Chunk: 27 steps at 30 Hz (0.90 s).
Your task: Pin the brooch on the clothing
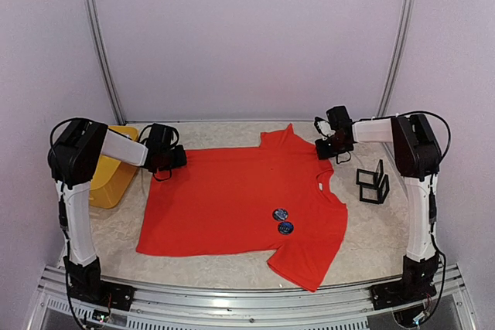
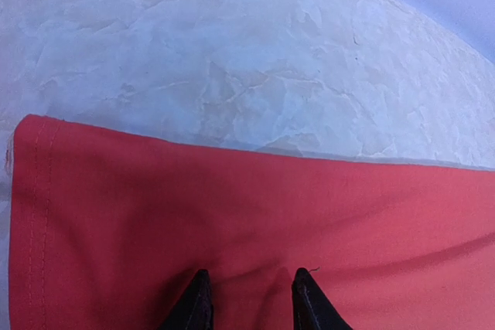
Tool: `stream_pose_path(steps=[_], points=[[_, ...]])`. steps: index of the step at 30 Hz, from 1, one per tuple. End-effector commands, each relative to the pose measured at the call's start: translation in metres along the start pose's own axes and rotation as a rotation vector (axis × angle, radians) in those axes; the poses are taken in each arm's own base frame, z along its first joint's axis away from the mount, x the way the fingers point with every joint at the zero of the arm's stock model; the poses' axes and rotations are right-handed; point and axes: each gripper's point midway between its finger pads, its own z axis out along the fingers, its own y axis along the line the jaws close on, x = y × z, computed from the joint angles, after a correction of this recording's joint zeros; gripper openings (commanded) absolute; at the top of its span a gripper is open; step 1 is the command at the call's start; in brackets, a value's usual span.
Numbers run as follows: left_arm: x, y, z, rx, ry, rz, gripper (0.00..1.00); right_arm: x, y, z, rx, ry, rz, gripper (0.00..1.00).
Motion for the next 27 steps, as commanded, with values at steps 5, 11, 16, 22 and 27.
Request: stream_pose_path(steps=[5,11,16,22,27], points=[[-0.040,-0.022,-0.028,0.045,-0.034,0.099,0.36,-0.057,-0.001,-0.065,-0.050,-0.086,-0.025,0.00],[-0.084,-0.053,-0.110,0.070,-0.247,0.183,0.38,-0.095,0.006,-0.160,-0.073,-0.280,-0.088,0.18],[-0.069,-0.071,-0.192,0.115,-0.417,0.237,0.42,-0.079,0.012,-0.246,-0.090,-0.519,-0.101,0.71],[-0.022,-0.044,-0.277,0.180,-0.617,0.191,0.48,-0.004,-0.007,-0.303,0.051,-0.762,-0.009,0.99],[0.001,0.007,-0.309,0.128,-0.737,0.062,0.70,0.056,-0.032,-0.306,0.164,-0.792,0.173,0.99]])
